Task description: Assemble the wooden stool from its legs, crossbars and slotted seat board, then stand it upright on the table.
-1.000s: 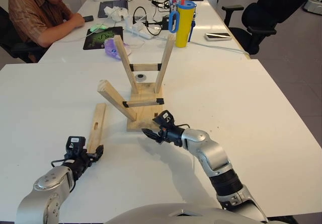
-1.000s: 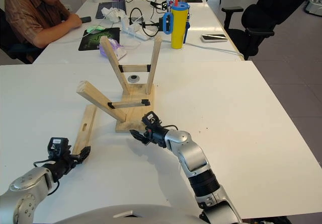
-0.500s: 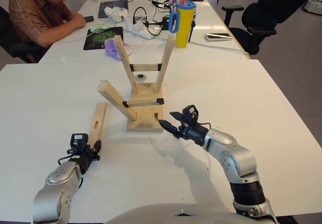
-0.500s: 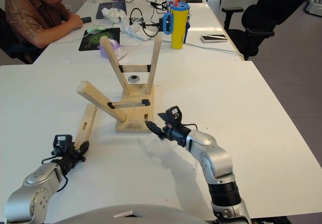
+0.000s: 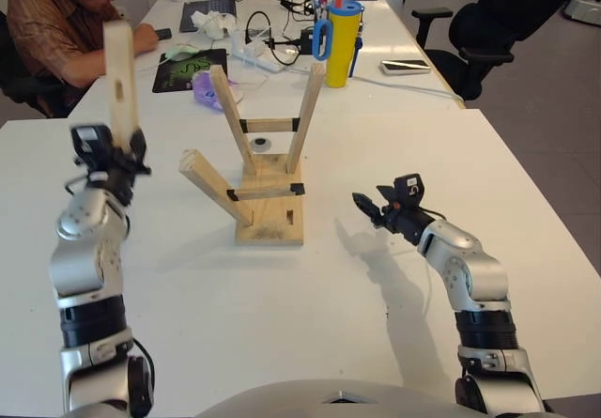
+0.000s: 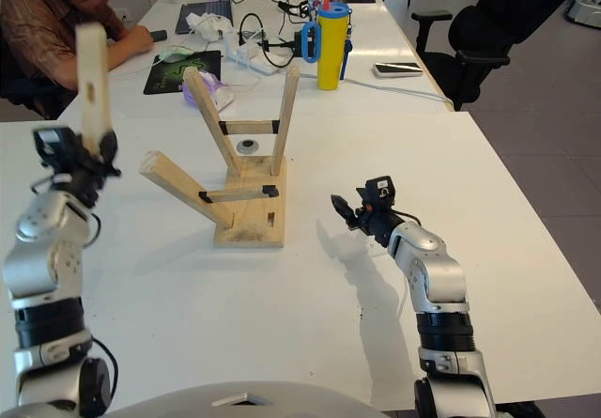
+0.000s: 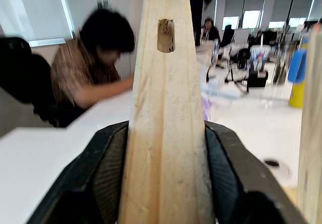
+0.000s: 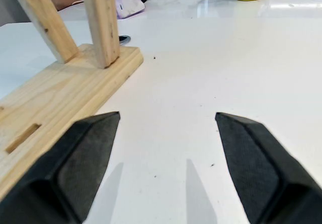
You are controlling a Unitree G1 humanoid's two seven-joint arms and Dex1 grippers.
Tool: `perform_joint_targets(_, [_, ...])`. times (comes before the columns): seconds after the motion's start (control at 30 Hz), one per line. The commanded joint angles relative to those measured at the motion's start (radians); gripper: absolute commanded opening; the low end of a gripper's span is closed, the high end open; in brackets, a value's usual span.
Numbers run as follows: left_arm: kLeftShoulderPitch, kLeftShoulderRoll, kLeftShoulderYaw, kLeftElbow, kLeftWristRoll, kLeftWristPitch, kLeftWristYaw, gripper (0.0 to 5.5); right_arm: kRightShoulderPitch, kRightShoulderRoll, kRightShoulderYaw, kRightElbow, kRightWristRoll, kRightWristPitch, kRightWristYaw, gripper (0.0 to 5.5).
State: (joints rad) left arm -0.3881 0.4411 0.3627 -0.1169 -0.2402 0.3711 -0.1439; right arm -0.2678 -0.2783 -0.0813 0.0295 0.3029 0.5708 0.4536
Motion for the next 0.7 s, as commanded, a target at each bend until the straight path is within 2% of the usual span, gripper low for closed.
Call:
perform_joint_targets(0.03, [-0.089,0.028,-0.012,0.023,0.010,-0.060,-0.018,2.06,-0.124,0.005,-0.013,0.105,0.005,-0.066,0.020,3.52])
perform_joint_targets(0.13, [-0.153,0.004,-0.004,0.009,-0.048,-0.085,-0.044,2.06,-0.192,0.008,-0.023,0.176,-0.001,-0.106,0.014,3.52])
perform_joint_targets(0.3, [-0.256,-0.026,-0.055,-0.047,-0.168,-0.069,-0.133,2.06,-0.294,0.002,-0.037,0.277,-0.011,-0.182,0.009,3.52])
perform_joint_targets(0.43, [-0.327,-0.077,-0.102,-0.069,-0.340,0.020,-0.230,2.06,-0.356,-0.022,-0.033,0.281,0.038,-0.191,0.115,3.52])
perform_joint_targets(0.57, [-0.324,-0.172,-0.199,-0.052,-0.456,0.061,-0.348,2.06,-0.388,-0.090,-0.122,0.198,0.232,-0.037,0.266,3.52])
perform_joint_targets(0.7, [-0.333,-0.174,-0.232,-0.034,-0.565,0.165,-0.447,2.06,-0.435,-0.182,-0.196,0.143,0.468,0.228,0.400,4.08])
